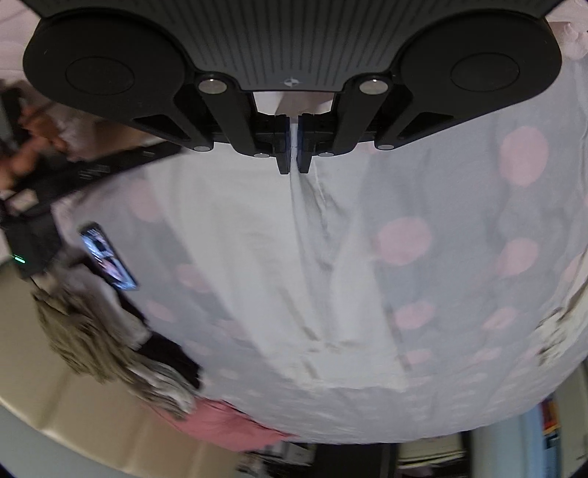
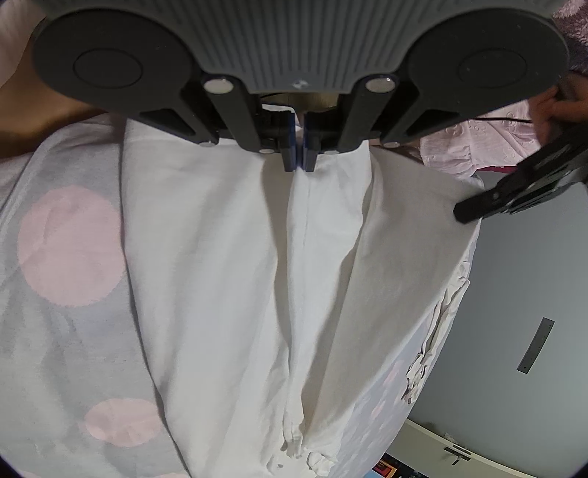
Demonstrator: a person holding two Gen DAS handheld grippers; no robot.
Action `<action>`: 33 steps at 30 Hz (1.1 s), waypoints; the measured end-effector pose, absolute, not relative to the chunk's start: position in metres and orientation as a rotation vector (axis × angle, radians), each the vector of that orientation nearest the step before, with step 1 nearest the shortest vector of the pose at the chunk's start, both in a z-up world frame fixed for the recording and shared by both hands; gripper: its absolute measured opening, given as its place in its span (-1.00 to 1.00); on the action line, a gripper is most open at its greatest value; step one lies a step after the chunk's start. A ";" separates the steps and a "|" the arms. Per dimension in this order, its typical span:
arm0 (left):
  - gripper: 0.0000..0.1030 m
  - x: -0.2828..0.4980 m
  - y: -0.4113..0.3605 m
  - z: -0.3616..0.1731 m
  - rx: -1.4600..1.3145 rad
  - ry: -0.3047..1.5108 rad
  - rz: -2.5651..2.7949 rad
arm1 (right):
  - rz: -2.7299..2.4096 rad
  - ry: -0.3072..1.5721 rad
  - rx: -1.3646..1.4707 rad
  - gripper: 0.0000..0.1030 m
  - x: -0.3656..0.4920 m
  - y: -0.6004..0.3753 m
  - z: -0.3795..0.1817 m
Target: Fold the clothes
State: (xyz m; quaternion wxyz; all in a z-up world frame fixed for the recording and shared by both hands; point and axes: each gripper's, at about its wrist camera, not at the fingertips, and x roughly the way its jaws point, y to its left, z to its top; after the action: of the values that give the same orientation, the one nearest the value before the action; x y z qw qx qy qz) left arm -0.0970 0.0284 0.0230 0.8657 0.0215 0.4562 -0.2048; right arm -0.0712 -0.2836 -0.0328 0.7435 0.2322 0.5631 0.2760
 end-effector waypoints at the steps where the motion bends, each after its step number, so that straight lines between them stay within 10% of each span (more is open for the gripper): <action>1: -0.97 -0.097 0.019 0.026 0.053 0.965 -0.453 | 0.606 1.232 0.509 -0.91 -0.071 -0.283 -0.033; 14: -0.95 -0.098 -0.051 -0.022 0.190 1.065 -0.535 | 0.596 1.222 0.544 -0.92 -0.071 -0.293 -0.036; 27: -0.10 -0.138 -0.025 -0.016 0.345 0.939 -0.452 | 0.566 1.130 0.562 -0.39 -0.073 -0.308 -0.021; 33: -0.06 -0.140 -0.017 -0.033 0.519 0.952 -0.427 | 0.616 1.166 0.503 -0.33 -0.071 -0.290 -0.025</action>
State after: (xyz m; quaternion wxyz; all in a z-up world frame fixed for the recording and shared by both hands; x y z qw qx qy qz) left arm -0.1396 -0.0174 -0.0330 0.8350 0.2449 0.4494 -0.2018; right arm -0.0710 -0.2895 -0.0247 0.7611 0.2312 0.5359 0.2829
